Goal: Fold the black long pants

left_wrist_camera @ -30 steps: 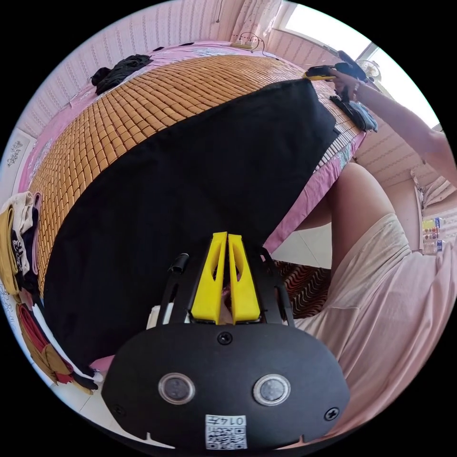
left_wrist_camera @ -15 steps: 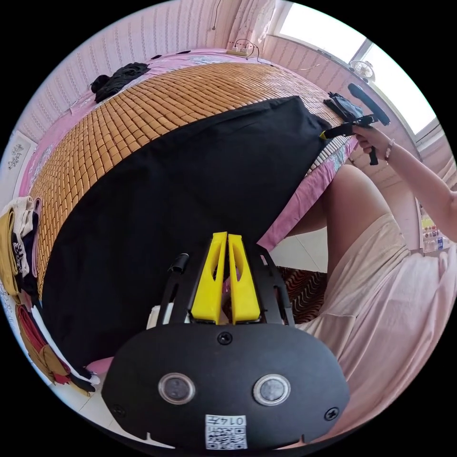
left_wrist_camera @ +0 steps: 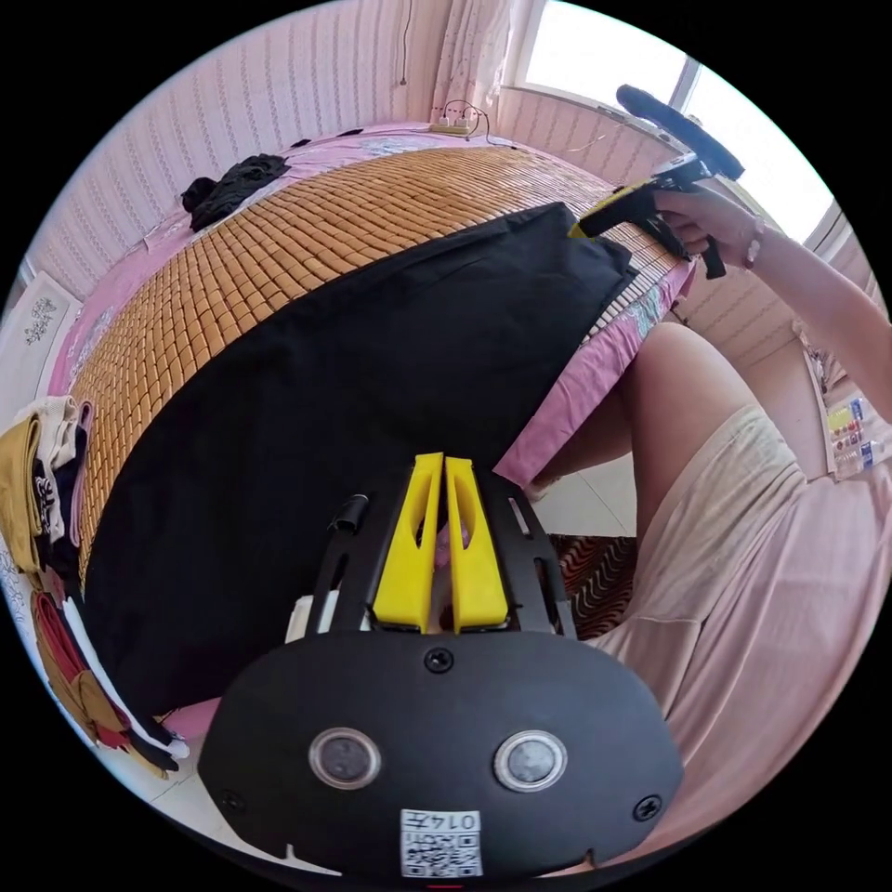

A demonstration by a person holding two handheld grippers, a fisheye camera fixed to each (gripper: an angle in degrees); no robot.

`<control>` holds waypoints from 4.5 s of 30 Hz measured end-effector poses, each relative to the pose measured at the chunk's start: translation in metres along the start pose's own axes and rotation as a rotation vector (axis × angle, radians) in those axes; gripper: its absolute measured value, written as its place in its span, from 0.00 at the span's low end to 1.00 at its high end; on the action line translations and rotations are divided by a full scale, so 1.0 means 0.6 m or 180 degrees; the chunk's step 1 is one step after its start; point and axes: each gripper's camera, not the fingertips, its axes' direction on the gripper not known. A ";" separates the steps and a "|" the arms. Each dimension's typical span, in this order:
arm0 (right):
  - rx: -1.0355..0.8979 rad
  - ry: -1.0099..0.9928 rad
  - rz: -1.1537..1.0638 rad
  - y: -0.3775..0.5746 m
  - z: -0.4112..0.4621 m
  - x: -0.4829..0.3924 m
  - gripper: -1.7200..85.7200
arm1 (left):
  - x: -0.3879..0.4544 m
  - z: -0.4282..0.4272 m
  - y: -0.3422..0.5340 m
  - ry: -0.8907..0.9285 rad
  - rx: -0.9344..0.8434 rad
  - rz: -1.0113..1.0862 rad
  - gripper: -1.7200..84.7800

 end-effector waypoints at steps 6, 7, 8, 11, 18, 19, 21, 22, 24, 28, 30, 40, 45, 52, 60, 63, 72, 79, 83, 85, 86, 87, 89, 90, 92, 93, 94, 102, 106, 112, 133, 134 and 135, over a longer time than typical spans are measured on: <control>-0.0433 0.0301 -0.1419 -0.190 0.113 -0.270 0.01 | 0.010 0.047 -0.002 -0.0086 -0.0369 0.0120 0.01; -0.0508 0.0441 -0.1543 -0.218 0.134 -0.306 0.01 | 0.011 0.047 -0.003 -0.0089 -0.0364 0.0109 0.01; -0.0551 0.0506 -0.1580 -0.231 0.145 -0.320 0.01 | 0.010 0.048 -0.004 -0.0077 -0.0372 0.0088 0.01; -0.0813 0.0741 -0.1639 -0.277 0.198 -0.362 0.01 | 0.007 0.051 -0.005 -0.0026 -0.0357 0.0078 0.01; -0.0801 0.0877 -0.1981 -0.283 0.234 -0.402 0.01 | -0.008 0.017 -0.020 0.0173 -0.0310 0.0029 0.01; -0.0933 0.0916 -0.2091 -0.287 0.239 -0.411 0.01 | -0.013 0.001 -0.027 0.0209 -0.0229 0.0039 0.01; -0.1181 0.0917 -0.2222 -0.292 0.248 -0.422 0.01 | -0.020 -0.009 -0.041 0.0174 -0.0211 0.0085 0.01; -0.1162 0.0922 -0.2222 -0.294 0.252 -0.423 0.01 | -0.024 -0.003 -0.050 0.0091 -0.0241 0.0124 0.01; -0.1159 0.0840 -0.2115 -0.297 0.258 -0.420 0.01 | -0.027 0.026 -0.063 0.0064 -0.0468 0.0205 0.01; -0.1232 0.0837 -0.2275 -0.294 0.266 -0.422 0.02 | -0.016 0.053 -0.073 0.0163 -0.0605 0.0580 0.01; -0.1254 0.0875 -0.2309 -0.290 0.270 -0.424 0.02 | -0.020 0.053 -0.076 0.0220 -0.0626 0.0583 0.01; -0.1206 0.1511 -0.2590 -0.226 0.276 -0.432 0.02 | 0.031 0.067 -0.073 -0.0034 -0.0956 0.1031 0.01; -0.0911 0.1485 -0.2425 -0.186 0.249 -0.390 0.02 | 0.011 0.056 -0.066 0.0093 -0.0837 0.0781 0.01; 0.0836 0.0290 -0.0845 0.023 0.107 -0.154 0.01 | -0.025 -0.027 0.001 -0.0026 -0.0544 0.0371 0.01; 0.1049 0.0767 0.1804 0.340 0.029 0.227 0.19 | -0.152 -0.092 0.075 0.0013 -0.0340 -0.0564 0.01; 0.0982 0.0562 0.2419 0.405 0.035 0.320 0.24 | -0.190 -0.106 0.090 -0.0013 -0.0316 -0.0843 0.01; 0.0719 0.0476 0.2584 0.460 0.053 0.381 0.05 | -0.275 -0.133 0.128 -0.0302 -0.0423 -0.1459 0.01; 0.2061 -0.1142 0.3352 0.601 -0.022 0.465 0.02 | -0.339 -0.117 0.153 -0.0446 -0.0622 -0.1780 0.01; 0.2584 -0.1019 0.3243 0.636 -0.099 0.476 0.02 | -0.327 -0.083 0.126 -0.0149 -0.0702 -0.1524 0.01; 0.2893 -0.0746 0.2908 0.641 -0.173 0.472 0.02 | -0.313 -0.083 0.108 -0.0047 -0.0598 -0.1432 0.01; 0.2976 -0.0667 0.2817 0.642 -0.194 0.469 0.02 | -0.302 -0.077 0.095 0.0083 -0.0589 -0.1378 0.01; 0.3142 -0.0531 0.2626 0.640 -0.234 0.461 0.02 | -0.295 -0.076 0.088 0.0123 -0.0534 -0.1338 0.01; 0.3392 -0.0444 0.2293 0.630 -0.292 0.441 0.02 | -0.269 -0.061 0.056 0.0381 -0.0474 -0.1209 0.01; 0.3538 -0.0477 0.2010 0.616 -0.326 0.419 0.03 | -0.263 -0.055 0.048 0.0470 -0.0465 -0.1201 0.01; 0.3604 -0.0579 0.1449 0.580 -0.368 0.371 0.03 | -0.244 -0.046 0.023 0.0872 -0.0250 -0.1210 0.01; 0.3528 -0.0666 0.1014 0.549 -0.387 0.328 0.03 | -0.241 -0.046 0.018 0.0999 -0.0186 -0.1226 0.01; 0.3373 -0.0798 0.0545 0.513 -0.395 0.276 0.03 | -0.238 -0.052 0.015 0.1240 -0.0040 -0.1275 0.01; 0.1095 -0.1509 -0.1233 0.337 -0.133 -0.086 0.13 | -0.288 -0.173 0.126 0.0850 0.0284 -0.1538 0.01; 0.0461 -0.1418 -0.1394 0.324 -0.025 -0.182 0.15 | -0.312 -0.225 0.210 0.0599 0.0297 -0.1791 0.01; 0.0396 -0.1359 -0.1219 0.270 0.013 -0.238 0.14 | -0.295 -0.228 0.218 0.0630 0.0341 -0.1699 0.02; -0.0075 -0.0576 -0.0860 0.010 0.195 -0.363 0.08 | -0.177 -0.124 0.094 0.0182 -0.0052 -0.1082 0.10; -0.0048 -0.0627 -0.0838 0.010 0.193 -0.358 0.07 | -0.172 -0.129 0.093 0.0166 -0.0010 -0.1090 0.08; 0.0013 -0.0712 -0.0801 0.012 0.187 -0.346 0.05 | -0.168 -0.132 0.092 0.0135 0.0008 -0.1083 0.07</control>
